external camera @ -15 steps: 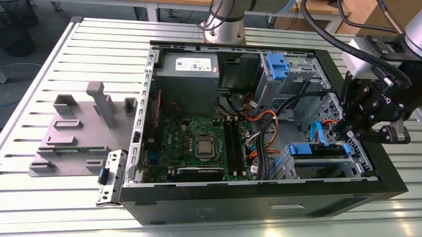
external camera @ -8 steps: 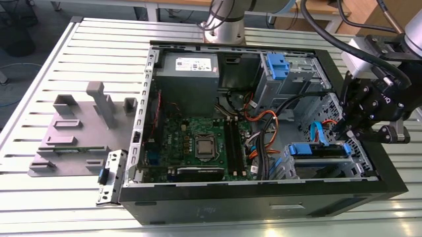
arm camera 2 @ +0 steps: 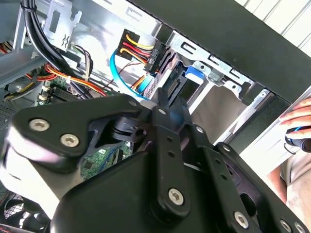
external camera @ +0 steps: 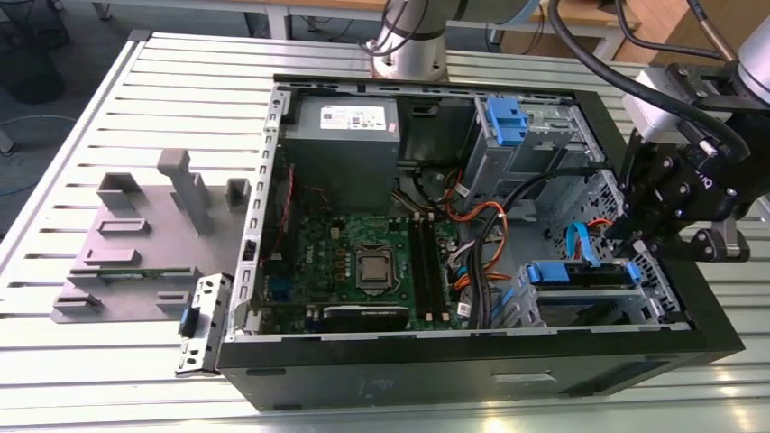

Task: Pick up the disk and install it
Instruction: 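Insert the second disk wire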

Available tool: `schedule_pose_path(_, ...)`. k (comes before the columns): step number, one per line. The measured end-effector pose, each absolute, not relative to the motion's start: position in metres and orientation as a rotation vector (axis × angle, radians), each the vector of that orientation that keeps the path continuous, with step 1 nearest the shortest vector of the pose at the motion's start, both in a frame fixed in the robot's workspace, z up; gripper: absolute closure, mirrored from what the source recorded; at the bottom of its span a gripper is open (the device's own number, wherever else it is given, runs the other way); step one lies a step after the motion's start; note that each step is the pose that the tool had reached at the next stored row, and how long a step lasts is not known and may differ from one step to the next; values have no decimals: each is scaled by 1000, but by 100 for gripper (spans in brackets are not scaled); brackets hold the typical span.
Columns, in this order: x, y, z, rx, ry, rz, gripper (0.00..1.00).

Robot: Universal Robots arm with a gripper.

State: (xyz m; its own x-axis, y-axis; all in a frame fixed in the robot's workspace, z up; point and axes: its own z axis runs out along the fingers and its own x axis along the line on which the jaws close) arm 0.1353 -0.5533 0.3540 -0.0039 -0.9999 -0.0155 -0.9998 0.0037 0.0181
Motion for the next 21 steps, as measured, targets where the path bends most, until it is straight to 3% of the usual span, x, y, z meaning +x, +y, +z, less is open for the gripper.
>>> schedule_pose_path(1, 135, -553, 354, 2216, -2224, -37, 75)
schedule_pose_path(2, 135, -553, 354, 2216, -2224, -37, 69)
schedule_pose_path(21, 140, -531, 348, 2217, -2225, -38, 69)
